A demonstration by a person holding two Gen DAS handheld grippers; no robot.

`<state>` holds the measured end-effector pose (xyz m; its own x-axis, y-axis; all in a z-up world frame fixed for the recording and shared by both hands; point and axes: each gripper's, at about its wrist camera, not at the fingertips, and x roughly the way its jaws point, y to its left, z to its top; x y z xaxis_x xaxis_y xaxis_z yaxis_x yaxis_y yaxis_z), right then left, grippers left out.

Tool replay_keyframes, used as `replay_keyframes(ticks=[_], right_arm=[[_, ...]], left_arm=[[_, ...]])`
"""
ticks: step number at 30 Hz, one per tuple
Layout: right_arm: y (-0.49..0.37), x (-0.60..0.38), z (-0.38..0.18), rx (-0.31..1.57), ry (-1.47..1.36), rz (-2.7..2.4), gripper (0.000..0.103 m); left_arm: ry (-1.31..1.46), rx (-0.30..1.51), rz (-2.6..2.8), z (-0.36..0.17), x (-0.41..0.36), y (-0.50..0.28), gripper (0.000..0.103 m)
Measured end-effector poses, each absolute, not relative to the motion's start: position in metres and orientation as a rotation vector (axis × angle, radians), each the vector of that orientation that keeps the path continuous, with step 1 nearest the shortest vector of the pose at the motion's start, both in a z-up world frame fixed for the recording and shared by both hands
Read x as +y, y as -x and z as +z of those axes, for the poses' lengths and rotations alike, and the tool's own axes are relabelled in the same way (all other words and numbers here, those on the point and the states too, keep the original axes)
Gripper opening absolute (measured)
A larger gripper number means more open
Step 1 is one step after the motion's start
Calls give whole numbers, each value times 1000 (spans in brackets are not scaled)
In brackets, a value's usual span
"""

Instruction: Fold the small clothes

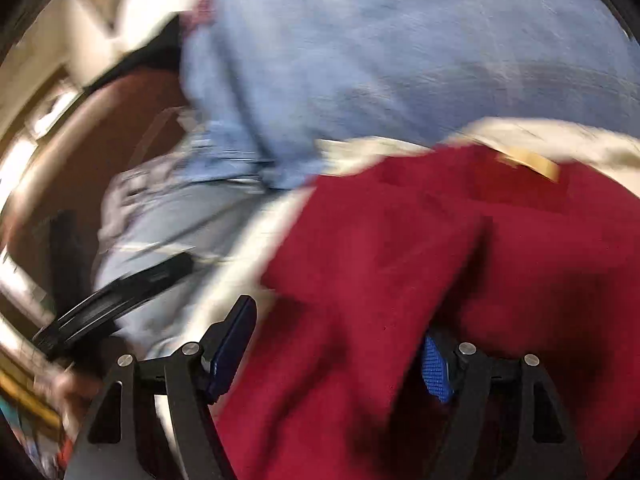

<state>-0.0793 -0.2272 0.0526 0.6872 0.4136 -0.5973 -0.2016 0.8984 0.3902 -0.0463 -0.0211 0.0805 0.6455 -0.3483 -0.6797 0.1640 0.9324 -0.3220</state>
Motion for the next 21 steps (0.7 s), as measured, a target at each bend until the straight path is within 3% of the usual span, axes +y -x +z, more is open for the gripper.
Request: replay_keyframes(ticks=[7,17,18,19,21], right_arm=[[130,-178,60,769,-80,465,75],[199,-316,85,639,-415,222,80],[201,-328,83,631,-455,193,80],[202,-336,82,627,-478,171,80],[202,-353,83,622,-506,102,80]], left_arm=[[273,824,-264,75,0,53,95],[178,944,-341,44,-26,72,94],[163,979,-357,37,-32,73,89],[136,1003,-370,32,-39,74,74],[66,1016,-370,28,-51,75,65]])
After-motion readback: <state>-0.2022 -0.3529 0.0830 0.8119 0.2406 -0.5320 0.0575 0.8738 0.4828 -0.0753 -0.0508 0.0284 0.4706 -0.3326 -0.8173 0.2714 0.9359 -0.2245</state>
